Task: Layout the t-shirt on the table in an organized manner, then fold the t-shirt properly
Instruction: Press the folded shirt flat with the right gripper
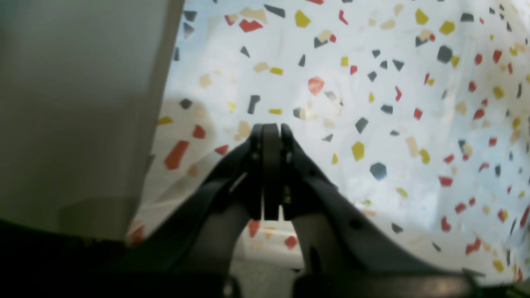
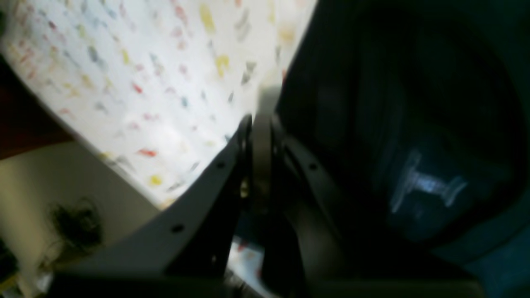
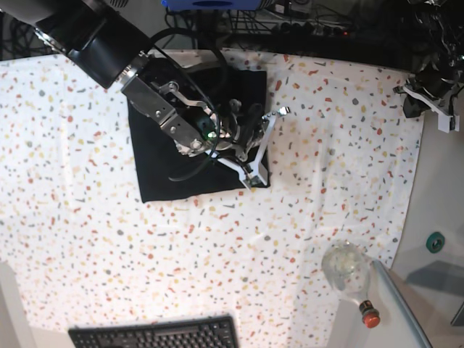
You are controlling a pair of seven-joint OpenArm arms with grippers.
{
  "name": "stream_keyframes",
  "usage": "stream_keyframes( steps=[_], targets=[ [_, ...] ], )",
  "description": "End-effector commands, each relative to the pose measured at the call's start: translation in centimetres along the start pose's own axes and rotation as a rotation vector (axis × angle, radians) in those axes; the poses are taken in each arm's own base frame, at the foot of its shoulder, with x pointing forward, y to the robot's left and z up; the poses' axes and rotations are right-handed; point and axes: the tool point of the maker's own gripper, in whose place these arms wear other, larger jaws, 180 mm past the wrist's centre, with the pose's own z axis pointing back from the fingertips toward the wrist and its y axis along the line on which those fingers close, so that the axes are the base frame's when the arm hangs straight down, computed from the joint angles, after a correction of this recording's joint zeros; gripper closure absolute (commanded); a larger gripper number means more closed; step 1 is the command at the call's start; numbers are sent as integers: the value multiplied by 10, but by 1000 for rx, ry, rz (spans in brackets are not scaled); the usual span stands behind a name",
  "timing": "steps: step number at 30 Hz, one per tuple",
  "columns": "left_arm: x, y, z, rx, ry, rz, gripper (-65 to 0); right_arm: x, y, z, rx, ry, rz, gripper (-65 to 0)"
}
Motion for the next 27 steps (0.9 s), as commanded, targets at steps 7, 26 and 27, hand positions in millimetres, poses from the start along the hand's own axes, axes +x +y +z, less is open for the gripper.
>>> stream_keyframes(
  steps=[7,26,27],
  targets=[
    [12,-16,-5,-43,-29,-38,0,11,-6,-10,-28,-16,25,0],
    [24,-144,-13,-457,-94,137,-494,41,-123,122,-144,-259,-241,0],
    [23,-157,-16,-506,-90,168,-527,37,-126,123,-148,-255,-240,0]
  ],
)
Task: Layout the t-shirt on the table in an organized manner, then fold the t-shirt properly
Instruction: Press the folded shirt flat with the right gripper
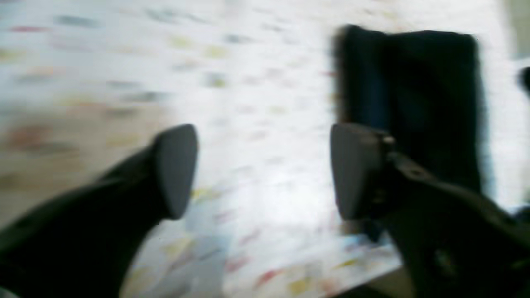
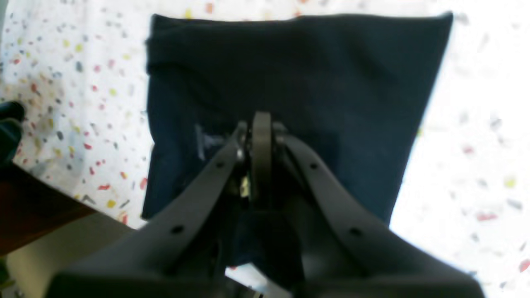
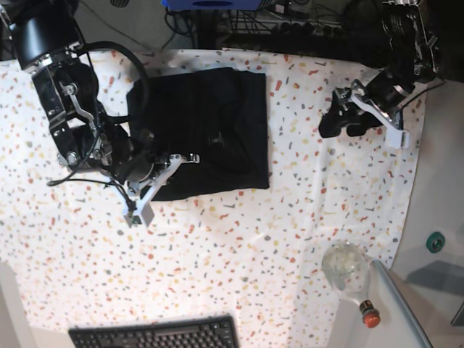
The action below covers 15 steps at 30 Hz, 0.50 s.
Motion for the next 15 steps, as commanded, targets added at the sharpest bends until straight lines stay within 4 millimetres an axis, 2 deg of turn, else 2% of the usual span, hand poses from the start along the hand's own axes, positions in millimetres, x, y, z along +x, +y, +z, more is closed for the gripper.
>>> stream_keyframes(
  steps=[1,4,8,15],
  targets=[
    [6,-9,-4,-44,-23,7,-541,14,-1,7,10,-49,22,0],
    [2,-32,-27,-120,6,4,-540,12,-15,10,-3,-54,2,0],
    [-14,-55,-58,-199,69,31,-540,15,-26,14,-12,-72,-1,0],
    [-41,-81,-95,-280,187,56,-540,20,-47,22,-35,-102,-29,0]
  ],
)
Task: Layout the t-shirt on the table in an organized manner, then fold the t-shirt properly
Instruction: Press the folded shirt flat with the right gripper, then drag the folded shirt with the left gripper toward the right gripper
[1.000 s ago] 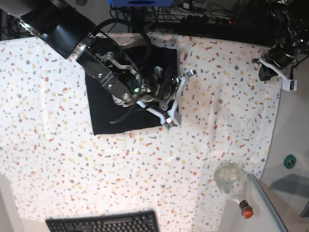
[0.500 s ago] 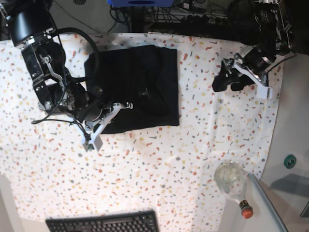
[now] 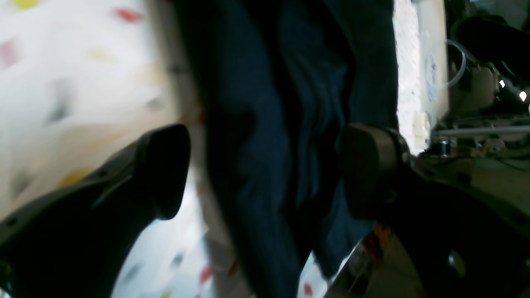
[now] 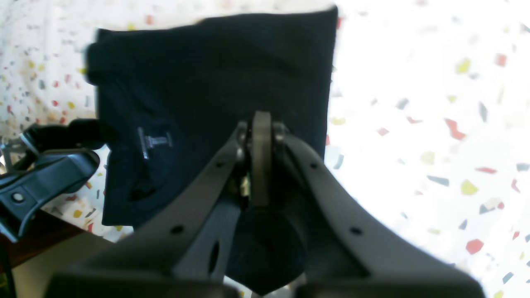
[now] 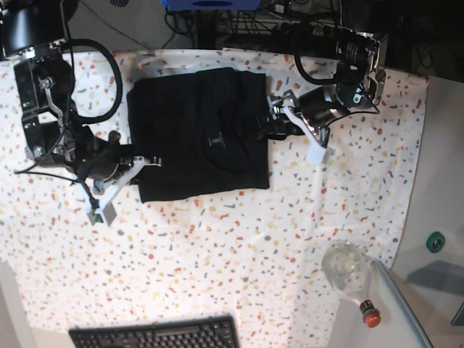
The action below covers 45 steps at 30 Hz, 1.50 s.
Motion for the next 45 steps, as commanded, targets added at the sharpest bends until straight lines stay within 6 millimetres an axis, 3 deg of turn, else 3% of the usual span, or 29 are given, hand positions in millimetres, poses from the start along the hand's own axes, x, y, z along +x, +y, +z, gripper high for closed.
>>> stream_keyframes(
  steps=[1,7,9,12,13,17,19,22,28,32,35,41,45],
  targets=[
    [5,-6,-5,-23,-4,-13,-540,19,-1,6,6,-62,11,0],
    [-8,-5,-19,-31,15,14,-518,29,-33,19,-56,-102,-49,0],
    [-11,-4,-20,-30,22,17,-408,28,-45,23,-81,-103,-55,0],
    [-2,-3,-20,-29,21,-5,-67,33,-69,34,-127,-132,-97,0],
    [3,-1,-19,-24,19,-15,0,33,-78,37,-145,-139,-118,0],
    [34,20,-13,72,5,-27,0,24,-115,43,-207,-138,-212,0],
    [48,24,-14,114,66,-133,0,22,-124,46,-204,-139,-201,0],
    [59,23,-25,151,216,-379,0,20,-134,50,-198,-145,-182,0],
    [77,25,-49,289,566,-1056,0,14,-142,52,-209,-137,-200,0],
    [89,2,-77,283,592,-1363,0,7,-144,50,-213,-121,-207,0],
    [93,-13,-99,256,564,-1506,0,-10,-154,41,-221,-74,-248,0],
    [77,-47,-144,117,485,-1599,0,-33,-167,34,-250,-75,-287,0],
    [80,-77,-167,36,353,-1652,0,-48,-173,30,-261,-40,-311,0]
  ],
)
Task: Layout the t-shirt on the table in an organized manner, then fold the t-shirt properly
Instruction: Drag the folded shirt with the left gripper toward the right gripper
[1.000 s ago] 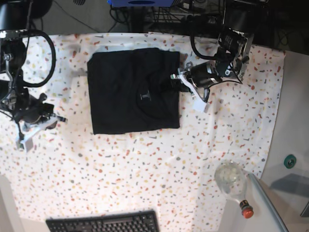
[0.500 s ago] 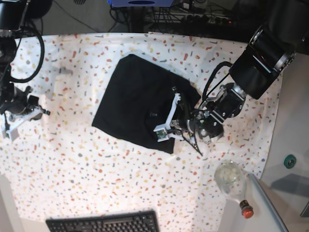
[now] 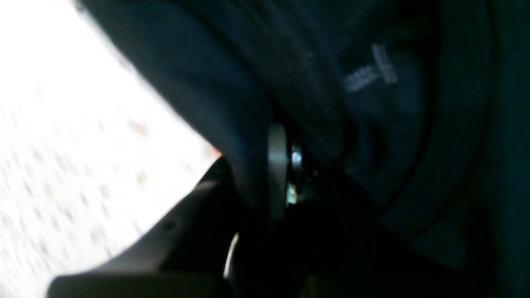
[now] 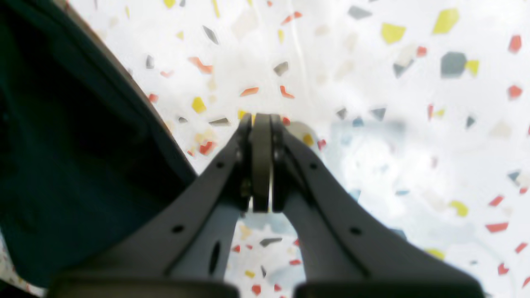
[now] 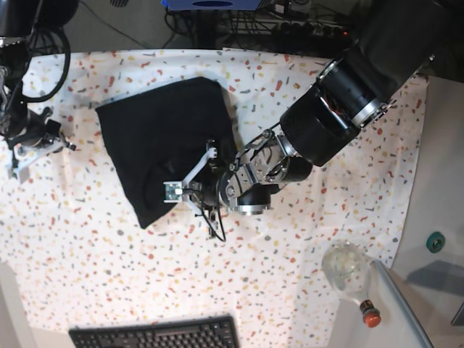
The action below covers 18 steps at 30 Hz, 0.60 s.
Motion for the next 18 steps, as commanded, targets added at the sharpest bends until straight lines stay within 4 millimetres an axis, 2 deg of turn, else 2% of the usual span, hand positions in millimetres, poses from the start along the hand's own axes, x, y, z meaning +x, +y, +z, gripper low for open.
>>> stream_keyframes(
  steps=[1,4,7,11,18],
  targets=[
    [24,33,4,71,-58,-40,0,11,-6,2,-8,-29,3,0],
    [34,43,0,76,-87,-50,0,8,-23,-4,-72,-42,20,0],
    [41,52,-1,74,-105,-43,0,-6,-39,-11,-145,-10,54,0],
    [50,51,-3,67,-140,-43,0,-21,-23,-18,-122,9,51,0],
    [62,43,-8,53,-161,-37,0,-45,29,-21,-31,65,121,0]
  ],
)
